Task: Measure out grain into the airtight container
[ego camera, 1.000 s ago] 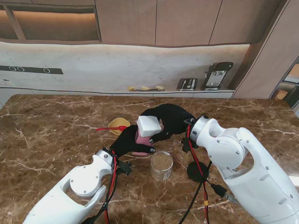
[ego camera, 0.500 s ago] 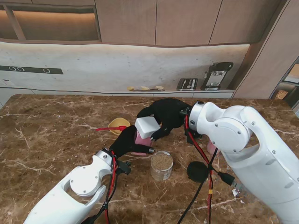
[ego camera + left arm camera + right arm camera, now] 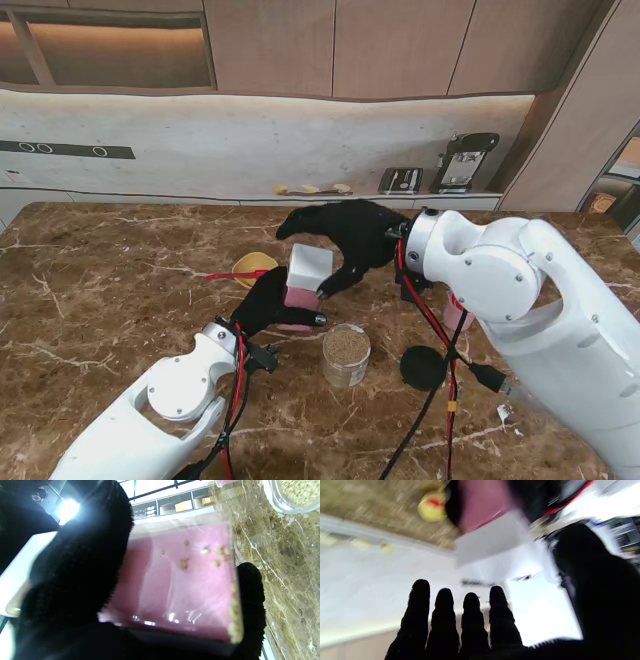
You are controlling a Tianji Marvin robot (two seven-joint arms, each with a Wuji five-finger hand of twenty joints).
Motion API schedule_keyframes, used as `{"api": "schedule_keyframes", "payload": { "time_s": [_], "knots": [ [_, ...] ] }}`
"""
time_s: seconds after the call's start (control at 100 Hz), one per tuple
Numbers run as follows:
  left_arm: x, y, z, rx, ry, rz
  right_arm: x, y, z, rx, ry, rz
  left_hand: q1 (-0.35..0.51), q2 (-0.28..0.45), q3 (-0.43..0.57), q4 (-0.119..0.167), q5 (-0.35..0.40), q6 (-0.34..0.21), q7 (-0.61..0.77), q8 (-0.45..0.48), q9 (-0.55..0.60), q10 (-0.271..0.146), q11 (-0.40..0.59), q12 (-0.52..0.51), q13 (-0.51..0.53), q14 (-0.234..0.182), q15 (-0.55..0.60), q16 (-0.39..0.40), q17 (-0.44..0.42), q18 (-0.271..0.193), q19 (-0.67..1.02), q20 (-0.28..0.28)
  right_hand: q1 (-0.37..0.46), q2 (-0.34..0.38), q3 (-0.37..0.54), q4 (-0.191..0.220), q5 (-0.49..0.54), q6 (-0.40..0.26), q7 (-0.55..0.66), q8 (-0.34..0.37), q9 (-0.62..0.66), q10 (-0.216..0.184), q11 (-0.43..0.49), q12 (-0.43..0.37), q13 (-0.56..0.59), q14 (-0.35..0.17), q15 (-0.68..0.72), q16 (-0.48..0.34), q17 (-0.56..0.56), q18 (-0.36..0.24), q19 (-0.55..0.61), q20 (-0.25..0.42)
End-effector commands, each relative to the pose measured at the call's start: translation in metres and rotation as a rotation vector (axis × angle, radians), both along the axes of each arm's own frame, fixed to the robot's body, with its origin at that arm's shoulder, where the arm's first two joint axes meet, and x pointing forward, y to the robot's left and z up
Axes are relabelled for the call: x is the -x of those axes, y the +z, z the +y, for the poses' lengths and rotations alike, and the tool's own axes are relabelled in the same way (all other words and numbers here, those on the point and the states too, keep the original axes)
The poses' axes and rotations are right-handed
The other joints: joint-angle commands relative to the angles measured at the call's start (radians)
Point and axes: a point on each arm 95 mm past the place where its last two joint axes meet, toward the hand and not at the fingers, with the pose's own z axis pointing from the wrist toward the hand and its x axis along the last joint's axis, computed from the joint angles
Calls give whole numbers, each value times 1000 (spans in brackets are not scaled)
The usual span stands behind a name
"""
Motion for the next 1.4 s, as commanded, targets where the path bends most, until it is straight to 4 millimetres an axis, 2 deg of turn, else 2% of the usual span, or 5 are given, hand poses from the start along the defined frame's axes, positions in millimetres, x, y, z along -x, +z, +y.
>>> {"api": "schedule_keyframes", "payload": {
  "time_s": [0.0,0.48,0.88,1.18,1.39],
  "knots": [
    [2,0,-1,1,0,-5,4,-9,3,-11,-46,27,308,583,214,18,253,-227,434,32,51,-117,132,24,91,-80,187,43,-10,-6,20,24,-89,26,-12,-6,-25,61,43,44,52,28,32,25,90,22,49,27,74,6,65,34],
    [3,2,-3,-14,-15,-1,7,-12,5,50,25,46,305,581,218,14,252,-223,436,25,52,-116,132,25,92,-80,185,46,-9,-9,22,33,303,-45,283,45,212,-176,150,60,332,-73,75,68,332,-27,58,80,253,49,327,-45],
    [4,3,-5,-20,-16,1,12,-13,4,22,-122,10,306,580,221,14,253,-220,436,21,53,-110,131,25,92,-75,186,48,-11,-6,24,40,-204,146,-194,62,2,42,92,71,142,33,74,51,280,54,134,81,274,62,271,28],
    [4,5,-6,-22,-20,-4,13,-16,16,56,-148,10,306,577,219,11,253,-223,435,17,53,-108,131,28,93,-75,188,49,-10,-7,26,45,161,64,-314,81,246,24,318,177,480,19,354,226,747,-43,454,267,676,-52,671,-124],
    [4,6,-6,-23,-21,-4,9,-17,16,-17,-43,5,306,577,219,9,250,-223,437,15,52,-105,130,31,92,-77,188,50,-10,-9,27,47,393,-89,281,-65,312,-70,378,193,542,-45,357,296,720,-66,396,322,651,-93,615,-129]
  ]
}}
